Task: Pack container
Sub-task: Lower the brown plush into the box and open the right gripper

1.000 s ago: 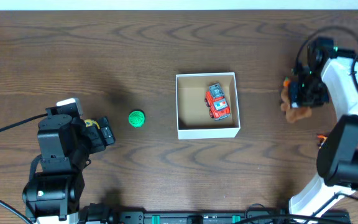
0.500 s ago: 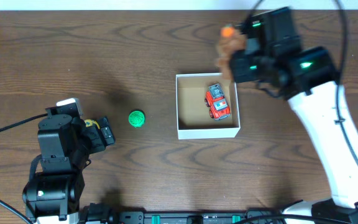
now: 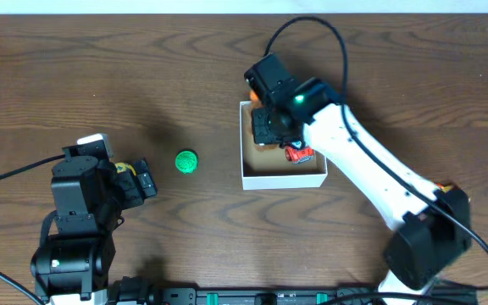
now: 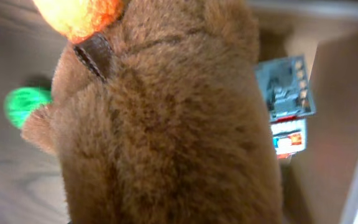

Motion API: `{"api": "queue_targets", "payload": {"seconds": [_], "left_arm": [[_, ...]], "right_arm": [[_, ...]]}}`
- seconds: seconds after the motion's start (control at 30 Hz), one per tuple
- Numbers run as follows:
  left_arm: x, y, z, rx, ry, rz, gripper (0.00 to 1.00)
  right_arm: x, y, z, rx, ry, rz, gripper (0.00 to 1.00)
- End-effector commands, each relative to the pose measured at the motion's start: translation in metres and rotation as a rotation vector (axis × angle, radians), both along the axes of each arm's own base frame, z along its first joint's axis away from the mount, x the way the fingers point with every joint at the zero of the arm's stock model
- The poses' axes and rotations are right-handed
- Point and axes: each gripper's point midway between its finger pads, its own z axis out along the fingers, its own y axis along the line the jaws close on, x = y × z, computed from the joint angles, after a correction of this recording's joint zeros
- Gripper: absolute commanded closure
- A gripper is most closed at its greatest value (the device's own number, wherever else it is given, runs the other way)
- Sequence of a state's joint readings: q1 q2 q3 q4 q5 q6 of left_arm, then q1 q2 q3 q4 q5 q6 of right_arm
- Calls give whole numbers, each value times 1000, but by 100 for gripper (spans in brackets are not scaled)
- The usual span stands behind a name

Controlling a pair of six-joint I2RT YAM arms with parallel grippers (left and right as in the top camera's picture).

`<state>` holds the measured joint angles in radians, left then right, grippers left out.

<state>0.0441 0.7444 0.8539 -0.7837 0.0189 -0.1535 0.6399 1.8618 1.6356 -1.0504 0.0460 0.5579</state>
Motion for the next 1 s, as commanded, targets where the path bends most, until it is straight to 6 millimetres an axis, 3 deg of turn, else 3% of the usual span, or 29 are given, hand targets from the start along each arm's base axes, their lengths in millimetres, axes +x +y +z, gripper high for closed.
{"api": "queue_targets", "payload": {"seconds": [0.0,0.2,0.4,0.57,0.67,0.8,0.97], "left_arm": [[1,2,9,3,-21,8,2],[1,2,9,3,-21,8,2],[1,2,9,3,-21,8,2],[1,2,9,3,-21,8,2],[1,2,9,3,-21,8,2],[1,2,9,3,-21,8,2],[1,2,9,3,-21,8,2]], "right_arm": [[4,-1,-17,-23,16,-58,99],[10,4,-51,-55,57,-58,97],[20,10,-74,-58,60,-58,88],[22,12,-77,-55,55,-59,58],[23,12,-77,-53,52,-59,25],[23,12,-76,-52,51,-58,18],[25,13,-70,-55,38,-32,16]]}}
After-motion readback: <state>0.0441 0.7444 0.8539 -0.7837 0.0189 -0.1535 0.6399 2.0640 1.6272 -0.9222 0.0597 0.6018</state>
